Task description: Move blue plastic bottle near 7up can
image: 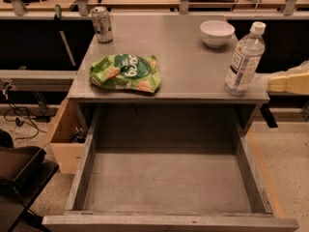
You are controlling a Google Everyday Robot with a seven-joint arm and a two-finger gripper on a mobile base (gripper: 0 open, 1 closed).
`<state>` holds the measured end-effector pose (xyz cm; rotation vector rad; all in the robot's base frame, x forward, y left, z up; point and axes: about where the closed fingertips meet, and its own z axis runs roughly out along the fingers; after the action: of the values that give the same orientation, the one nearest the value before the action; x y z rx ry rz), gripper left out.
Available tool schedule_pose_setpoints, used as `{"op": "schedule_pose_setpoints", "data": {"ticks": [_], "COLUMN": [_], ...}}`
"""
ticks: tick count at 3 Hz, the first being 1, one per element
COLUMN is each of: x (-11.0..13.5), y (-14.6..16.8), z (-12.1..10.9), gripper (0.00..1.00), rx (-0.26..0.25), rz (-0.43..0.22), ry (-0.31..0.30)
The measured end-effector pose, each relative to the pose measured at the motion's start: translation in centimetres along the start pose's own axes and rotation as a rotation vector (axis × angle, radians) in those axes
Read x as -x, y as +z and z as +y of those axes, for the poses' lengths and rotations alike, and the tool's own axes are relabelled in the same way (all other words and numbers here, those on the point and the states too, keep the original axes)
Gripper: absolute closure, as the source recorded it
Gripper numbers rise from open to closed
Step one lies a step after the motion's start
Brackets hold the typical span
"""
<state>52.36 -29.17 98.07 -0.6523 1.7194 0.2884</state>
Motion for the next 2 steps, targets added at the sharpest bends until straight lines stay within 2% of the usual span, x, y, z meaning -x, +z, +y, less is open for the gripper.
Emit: {"op": "schedule_pose_setpoints", "data": {"ticks": [1, 2], "x": [0.0, 0.1], "y": [0.0, 1.4], "z": [0.0, 0.0], "gripper": [0.00, 0.00], "rx": [0.000, 0.005], "rz": [0.003, -0.028], "ry": [-0.002, 0.002]}}
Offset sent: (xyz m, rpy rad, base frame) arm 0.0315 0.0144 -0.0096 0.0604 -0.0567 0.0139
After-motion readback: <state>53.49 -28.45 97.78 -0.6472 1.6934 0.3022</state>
